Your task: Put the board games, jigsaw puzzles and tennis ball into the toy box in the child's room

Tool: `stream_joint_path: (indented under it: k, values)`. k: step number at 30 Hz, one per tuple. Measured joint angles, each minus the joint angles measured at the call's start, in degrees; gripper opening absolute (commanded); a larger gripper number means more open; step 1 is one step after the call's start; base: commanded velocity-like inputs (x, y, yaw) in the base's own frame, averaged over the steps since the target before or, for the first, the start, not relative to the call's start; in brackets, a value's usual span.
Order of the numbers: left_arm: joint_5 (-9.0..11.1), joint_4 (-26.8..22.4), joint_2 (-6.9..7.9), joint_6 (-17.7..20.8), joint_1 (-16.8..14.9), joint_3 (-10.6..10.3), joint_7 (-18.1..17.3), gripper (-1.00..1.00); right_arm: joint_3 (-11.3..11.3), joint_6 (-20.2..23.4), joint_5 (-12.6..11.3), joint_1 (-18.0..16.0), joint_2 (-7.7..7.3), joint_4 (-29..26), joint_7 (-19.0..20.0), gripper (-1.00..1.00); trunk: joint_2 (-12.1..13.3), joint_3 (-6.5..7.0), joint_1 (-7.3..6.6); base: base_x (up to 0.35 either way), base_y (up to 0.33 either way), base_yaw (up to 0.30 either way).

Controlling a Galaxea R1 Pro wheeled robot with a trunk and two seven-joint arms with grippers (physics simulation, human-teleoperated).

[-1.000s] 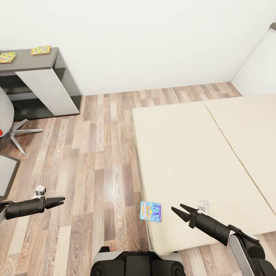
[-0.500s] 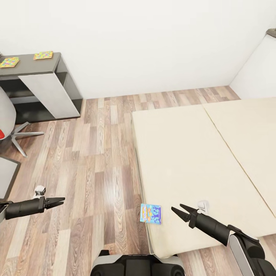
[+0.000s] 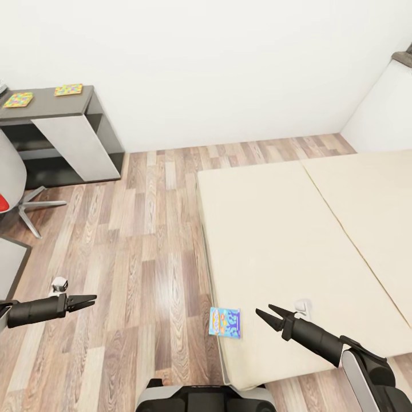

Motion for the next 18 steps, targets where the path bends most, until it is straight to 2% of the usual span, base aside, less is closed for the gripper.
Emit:
stream_joint_path:
  k: [18]
  values:
    - [0.0, 0.0, -0.18, -0.05, 0.0, -0.03, 0.43, 1.0, 0.0, 0.25, 0.0, 0.0, 0.0, -0.35, 0.08, 1.0, 0.0, 1.7, 0.0, 0.0, 0.0, 0.0]
